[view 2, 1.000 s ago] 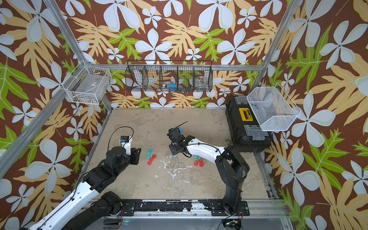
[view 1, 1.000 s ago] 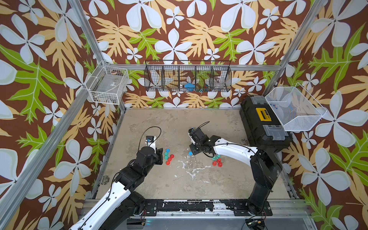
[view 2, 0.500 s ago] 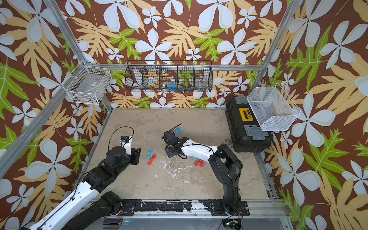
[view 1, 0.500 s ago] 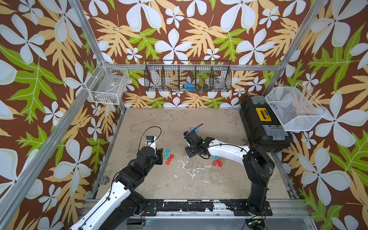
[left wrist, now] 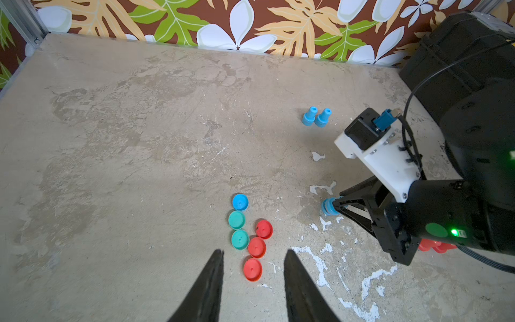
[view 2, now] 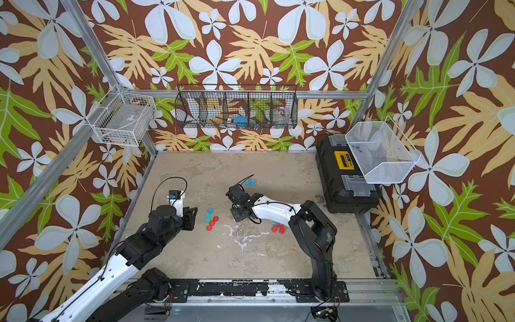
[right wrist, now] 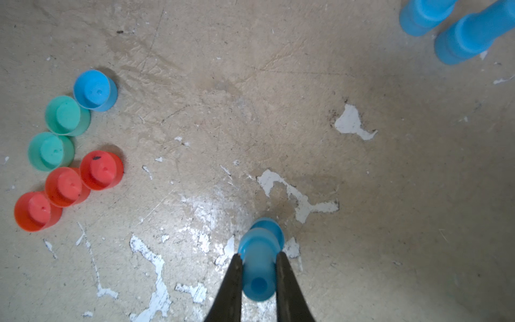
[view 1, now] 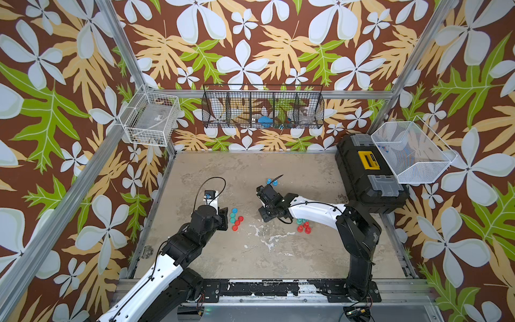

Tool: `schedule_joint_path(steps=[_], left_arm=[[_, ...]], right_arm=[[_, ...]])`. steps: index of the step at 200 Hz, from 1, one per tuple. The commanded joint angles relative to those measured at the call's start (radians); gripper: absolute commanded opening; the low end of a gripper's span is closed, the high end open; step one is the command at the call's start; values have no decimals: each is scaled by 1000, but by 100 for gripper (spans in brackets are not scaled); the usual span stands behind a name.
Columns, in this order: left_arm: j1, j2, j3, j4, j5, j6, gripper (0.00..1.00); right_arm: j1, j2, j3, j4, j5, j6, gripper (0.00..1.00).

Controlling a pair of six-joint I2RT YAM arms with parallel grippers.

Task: Close the stamp cap
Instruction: Close the cover of the stamp.

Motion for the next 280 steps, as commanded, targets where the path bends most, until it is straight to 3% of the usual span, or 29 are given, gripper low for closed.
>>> schedule_joint_path(steps=[1,150,280], left_arm=[[1,0,5,8,-7,-4,39],[1,-4,3,7,-9,-4,39],[1,-9,3,7,-12,-6,39]], right_arm=[[-1,5,7,-1,20,-1,12],[-13,39,6,12,19,-3,12],[-5,-21,2,8,24,7,12]])
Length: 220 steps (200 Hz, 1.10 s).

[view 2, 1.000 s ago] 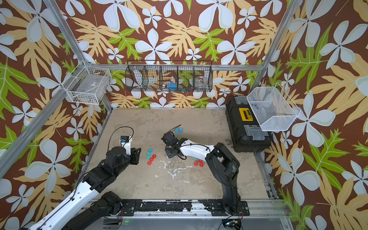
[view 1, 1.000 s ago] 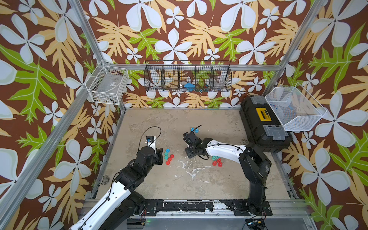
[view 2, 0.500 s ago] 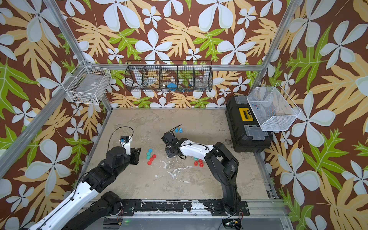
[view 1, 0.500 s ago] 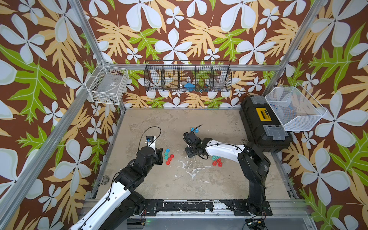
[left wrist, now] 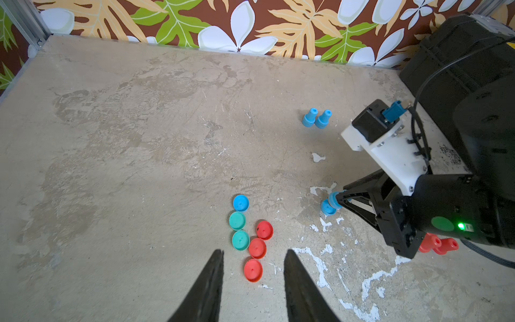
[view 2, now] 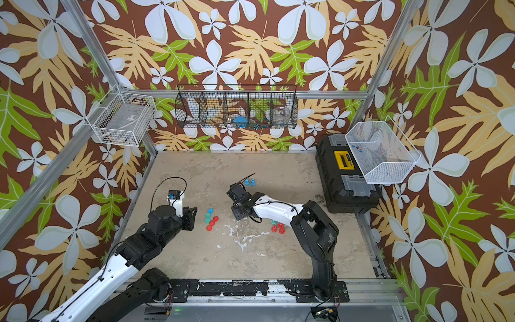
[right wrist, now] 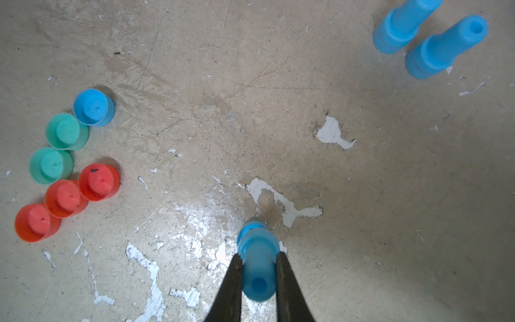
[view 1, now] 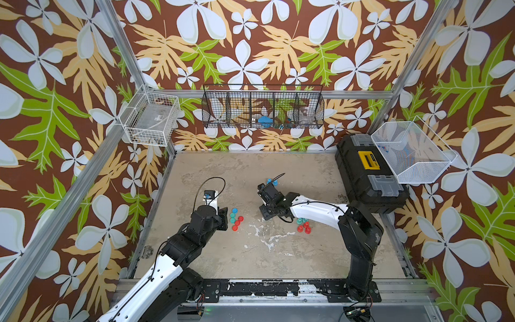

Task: Close the stamp cap
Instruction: Close the cover of the stamp, then place the stamp at the center of the board.

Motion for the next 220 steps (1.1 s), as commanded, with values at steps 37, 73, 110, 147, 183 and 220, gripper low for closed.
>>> schedule_joint_path(steps=[37,73,110,147,183,220], left_arm=[[1,-3,3,8,-8,-5,39],[1,-2,3,8,-8,-5,39],[2,-3,3,8,-10,-4,39],[1,0,3,8,-8,-4,39],[1,-2,3,8,-10,-5,39],[2,-4,3,8,-10,-5,39]], right_arm=[[4,10,1,5,-5,8,12],[6,27,7,7,-2,5,12],[4,34,2,13,-6,8,12],[5,33,-9,18,-10,11,12],[7,25,-12,19,-14,12,12],[6,33,-15,22,-15,12,12]])
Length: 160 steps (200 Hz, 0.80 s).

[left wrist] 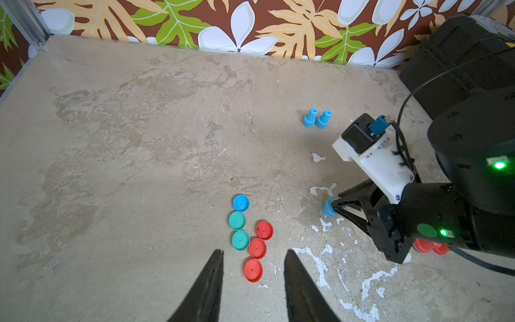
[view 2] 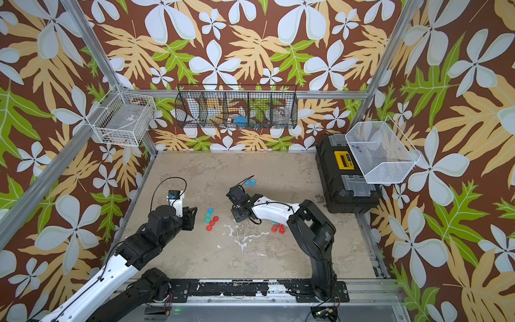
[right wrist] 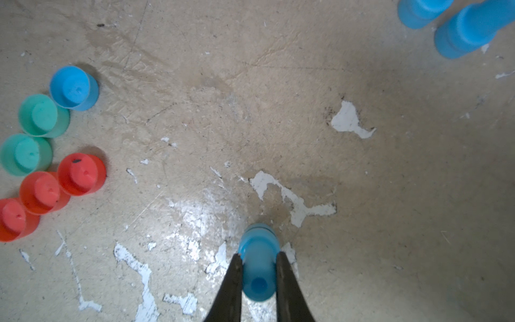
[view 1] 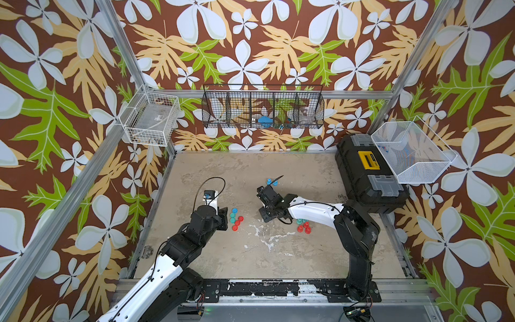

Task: Close the stamp cap
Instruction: Place the stamp at the center of the board.

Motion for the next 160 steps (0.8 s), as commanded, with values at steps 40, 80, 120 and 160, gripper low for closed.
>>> schedule_joint_path(steps=[40,80,120,160], left_arm=[[1,-5,3,8,-9,-5,39],[1,-5,3,7,-9,-5,39],[1,-5,3,8,-9,-4,39],[1,-9,3,8,-8,-4,39]], right_arm=[[1,28,-38,31,-11,16,12],[1,34,-58,38,1,14,12],[-23,23,-1,-11,41,-22,12],[-121,-13,61,-51,53,-68,12]])
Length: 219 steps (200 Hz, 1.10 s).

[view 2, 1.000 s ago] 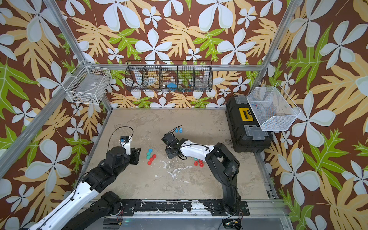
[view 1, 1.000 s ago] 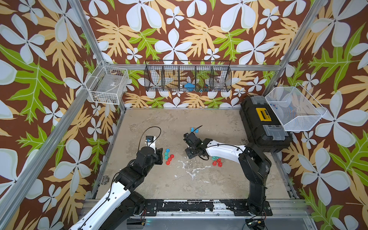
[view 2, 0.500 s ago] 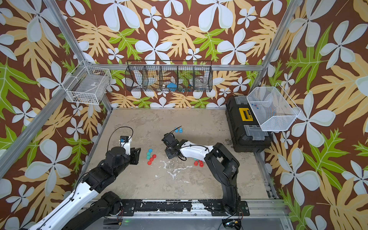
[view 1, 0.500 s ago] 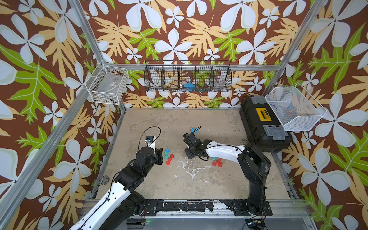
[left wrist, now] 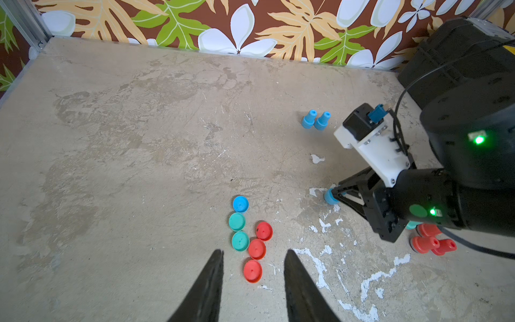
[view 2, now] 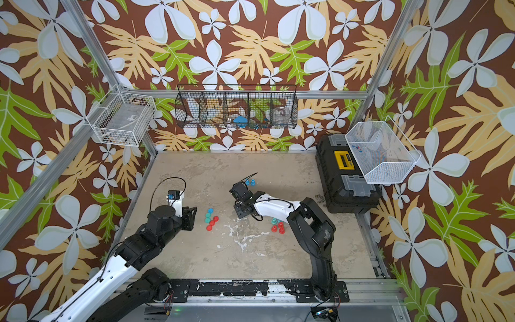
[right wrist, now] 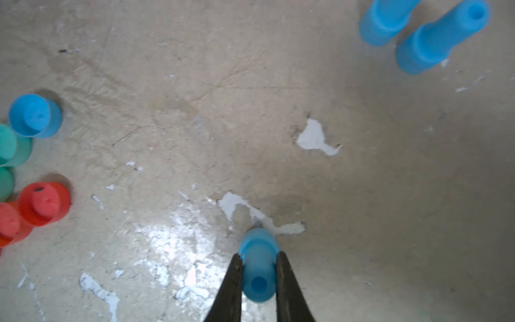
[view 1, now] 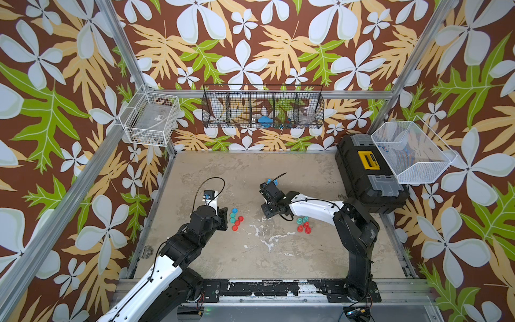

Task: Close the stamp cap
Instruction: Place the stamp at the center of the board.

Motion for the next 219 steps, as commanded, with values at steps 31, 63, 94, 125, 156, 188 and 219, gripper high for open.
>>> schedule_joint_path(steps=[31,63,94,125,156,188,219], left_arm=[[2,-1,3,9,-8,-4,39],[2,-1,3,9,-8,-4,39],[2,-1,3,8,-8,-4,39],[1,-3,2,8,-11,-5,39],[2,-2,2,8,-14,-6,39],[2,-3,2,8,-15,-5,39],[2,1,2,8,-16,-5,39]], right_arm=[[-139,-23,88,-68,20,-64,12],[-189,25,153,-70,18,-75,12],[-221,103,240,-80,5,-77,11],[-236,160,310,-82,6,-77,11],[-247,216,380,-102,-2,-83,11],[-254,257,413,-112,-6,-86,11],[-265,271,415,-105,-16,-84,11]])
